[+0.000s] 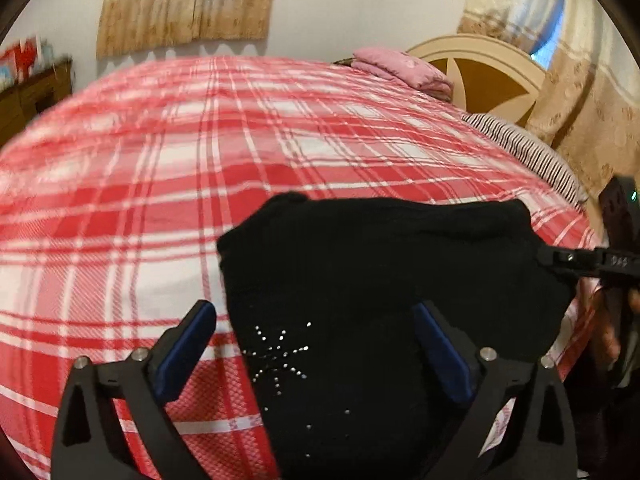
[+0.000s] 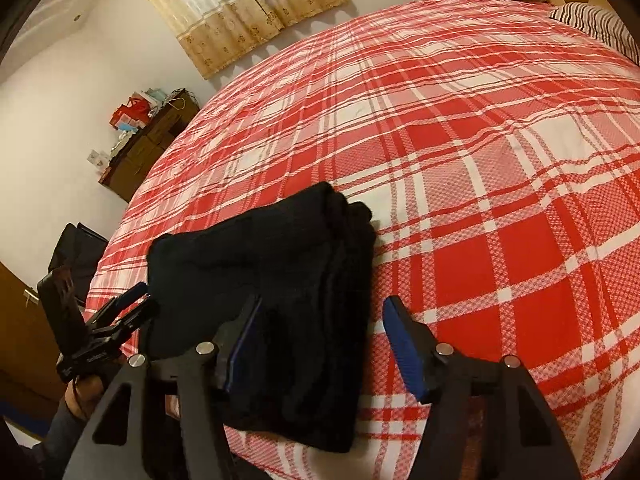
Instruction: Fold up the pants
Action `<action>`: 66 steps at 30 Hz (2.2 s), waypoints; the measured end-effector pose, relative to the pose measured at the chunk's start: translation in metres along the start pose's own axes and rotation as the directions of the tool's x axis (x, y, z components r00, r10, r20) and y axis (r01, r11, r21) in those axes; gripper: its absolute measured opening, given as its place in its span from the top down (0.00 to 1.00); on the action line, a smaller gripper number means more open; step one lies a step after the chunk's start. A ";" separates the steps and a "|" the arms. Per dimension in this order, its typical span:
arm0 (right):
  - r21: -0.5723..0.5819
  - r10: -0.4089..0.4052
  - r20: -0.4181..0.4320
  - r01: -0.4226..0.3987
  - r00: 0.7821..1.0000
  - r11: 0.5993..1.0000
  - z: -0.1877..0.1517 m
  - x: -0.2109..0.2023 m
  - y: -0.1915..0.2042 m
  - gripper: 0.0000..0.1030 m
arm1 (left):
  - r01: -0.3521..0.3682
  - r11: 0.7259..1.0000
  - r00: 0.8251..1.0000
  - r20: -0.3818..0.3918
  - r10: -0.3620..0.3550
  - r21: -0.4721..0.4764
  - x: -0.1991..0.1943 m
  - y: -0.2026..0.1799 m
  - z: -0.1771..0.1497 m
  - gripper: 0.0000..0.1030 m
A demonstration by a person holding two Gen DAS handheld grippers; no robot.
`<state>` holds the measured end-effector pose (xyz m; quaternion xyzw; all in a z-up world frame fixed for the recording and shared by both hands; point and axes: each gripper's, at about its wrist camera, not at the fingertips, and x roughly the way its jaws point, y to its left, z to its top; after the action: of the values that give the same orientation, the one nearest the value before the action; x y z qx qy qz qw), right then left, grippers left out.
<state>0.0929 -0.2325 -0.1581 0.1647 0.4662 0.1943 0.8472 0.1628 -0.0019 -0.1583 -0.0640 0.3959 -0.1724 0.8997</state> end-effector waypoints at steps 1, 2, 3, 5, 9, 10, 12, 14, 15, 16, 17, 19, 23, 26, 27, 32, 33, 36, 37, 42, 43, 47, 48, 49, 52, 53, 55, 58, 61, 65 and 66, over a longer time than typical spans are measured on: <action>0.004 0.005 0.001 -0.005 1.000 1.000 0.001 0.002 -0.001 0.40 | 0.026 0.999 1.000 -0.010 -0.027 -0.026 0.004 0.004 0.000 0.02; 0.007 0.006 0.005 -0.006 1.000 1.000 0.002 0.003 -0.002 0.40 | 0.044 0.998 0.999 -0.014 -0.044 -0.041 0.006 0.005 0.000 0.02; 0.007 0.006 0.006 -0.006 1.000 1.000 0.002 0.004 -0.002 0.40 | 0.064 0.997 0.998 -0.013 -0.064 -0.054 0.009 0.007 0.000 0.02; 0.011 0.010 0.004 -0.010 1.000 1.000 0.004 0.007 -0.002 0.40 | 0.082 0.995 0.997 0.003 -0.082 -0.049 0.010 0.007 0.001 0.02; 0.025 0.080 -0.009 -0.079 0.997 0.997 0.003 0.014 -0.003 0.41 | 0.173 0.983 0.985 0.015 -0.172 -0.065 0.014 0.010 0.004 0.02; 0.016 0.075 -0.013 -0.075 0.997 0.997 0.003 0.016 0.000 0.41 | 0.196 0.978 0.981 0.020 -0.195 -0.077 0.015 0.011 0.005 0.03; 0.015 0.109 -0.020 -0.108 0.994 0.994 0.001 0.018 0.002 0.58 | 0.211 0.973 0.977 0.028 -0.209 -0.094 0.015 0.015 0.006 0.12; 0.027 0.157 -0.014 -0.156 0.988 0.987 0.000 0.014 0.004 0.69 | 0.227 0.968 0.974 0.028 -0.225 -0.110 0.014 0.022 0.006 0.38; 0.018 0.161 -0.009 -0.161 0.987 0.987 -0.002 0.012 0.006 0.71 | 0.230 0.966 0.973 0.028 -0.228 -0.120 0.013 0.026 0.006 0.44; -0.002 0.171 -0.001 -0.171 0.985 0.985 -0.003 0.008 0.011 0.72 | 0.258 0.956 0.966 0.032 -0.256 -0.142 0.012 0.031 0.006 0.59; -0.028 0.181 0.006 -0.180 0.984 0.983 -0.003 0.003 0.020 0.73 | 0.273 0.949 0.962 0.033 -0.271 -0.158 0.011 0.035 0.005 0.70; -0.093 0.197 -0.002 -0.197 0.980 0.976 -0.003 -0.004 0.037 0.74 | 0.290 0.940 0.957 0.046 -0.286 -0.179 0.007 0.040 0.004 0.80; -0.184 0.201 0.002 -0.197 0.980 0.963 0.007 -0.016 0.074 0.75 | 0.307 0.935 0.951 0.085 -0.296 -0.176 -0.005 0.041 0.005 0.87; -0.238 0.212 -0.006 -0.208 0.977 0.949 0.022 -0.017 0.098 0.75 | 0.327 0.924 0.944 0.121 -0.308 -0.198 -0.016 0.051 0.007 0.87; -0.249 0.212 -0.010 -0.207 0.977 0.946 0.025 -0.015 0.103 0.75 | 0.328 0.923 0.942 0.135 -0.306 -0.202 -0.022 0.055 0.008 0.87; -0.289 0.238 -0.048 -0.242 0.970 0.926 0.047 0.014 0.136 0.75 | 0.299 0.925 0.946 0.197 -0.257 -0.232 -0.048 0.090 0.011 0.87; -0.298 0.247 -0.059 -0.253 0.967 0.920 0.049 0.022 0.145 0.75 | 0.291 0.927 0.947 0.207 -0.244 -0.237 -0.053 0.098 0.011 0.87; -0.326 0.273 -0.097 -0.290 0.957 0.900 0.055 0.046 0.171 0.75 | 0.248 0.935 0.955 0.228 -0.191 -0.253 -0.067 0.120 0.013 0.87; -0.336 0.282 -0.110 -0.303 0.953 0.892 0.057 0.055 0.182 0.75 | 0.223 0.940 0.958 0.234 -0.163 -0.257 -0.074 0.128 0.014 0.87; -0.369 0.321 -0.159 -0.357 0.934 0.858 0.064 0.091 0.229 0.75 | 0.144 0.948 0.964 0.256 -0.070 -0.283 -0.093 0.160 0.016 0.87; -0.379 0.326 -0.168 -0.366 0.931 0.850 0.065 0.100 0.240 0.75 | 0.126 0.949 0.964 0.263 -0.047 -0.291 -0.097 0.168 0.016 0.87; -0.386 0.344 -0.190 -0.392 0.919 0.835 0.072 0.132 0.272 0.75 | 0.069 0.946 0.961 0.275 0.021 -0.315 -0.105 0.196 0.019 0.87; -0.384 0.352 -0.194 -0.401 0.916 0.832 0.074 0.140 0.278 0.75 | 0.056 0.945 0.961 0.274 0.037 -0.322 -0.106 0.202 0.019 0.87; -0.383 0.365 -0.196 -0.414 0.910 0.826 0.075 0.149 0.285 0.75 | 0.043 0.942 0.960 0.275 0.053 -0.332 -0.107 0.208 0.020 0.87; -0.378 0.399 -0.190 -0.442 0.897 0.813 0.079 0.167 0.302 0.75 | 0.008 0.941 0.956 0.278 0.092 -0.339 -0.110 0.226 0.020 0.87; -0.375 0.404 -0.189 -0.446 0.895 0.813 0.080 0.172 0.305 0.75 | -0.001 0.941 0.956 0.275 0.100 -0.338 -0.110 0.231 0.021 0.87; -0.364 0.400 -0.191 -0.444 0.896 0.819 0.082 0.188 0.310 0.75 | -0.021 0.939 0.958 0.263 0.117 -0.342 -0.106 0.240 0.022 0.87; -0.336 0.379 -0.210 -0.431 0.901 0.838 0.082 0.212 0.307 0.75 | -0.051 0.935 0.967 0.216 0.134 -0.352 -0.089 0.253 0.021 0.85; -0.294 0.355 -0.231 -0.413 0.906 0.862 0.081 0.231 0.295 0.75 | -0.124 0.928 0.970 0.152 0.188 -0.351 -0.073 0.260 0.018 0.72; -0.242 0.348 -0.240 -0.403 0.906 0.883 0.082 0.243 0.276 0.73 | -0.193 0.917 0.961 0.120 0.248 -0.349 -0.071 0.258 0.019 0.51; -0.235 0.346 -0.241 -0.400 0.907 0.886 0.083 0.245 0.273 0.72 | -0.203 0.916 0.960 0.113 0.256 -0.345 -0.070 0.257 0.020 0.49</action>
<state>0.2353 0.1153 -0.1676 0.1111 0.4732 0.4327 0.7593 0.2003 0.2627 -0.1616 -0.1799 0.3524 0.0088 0.9183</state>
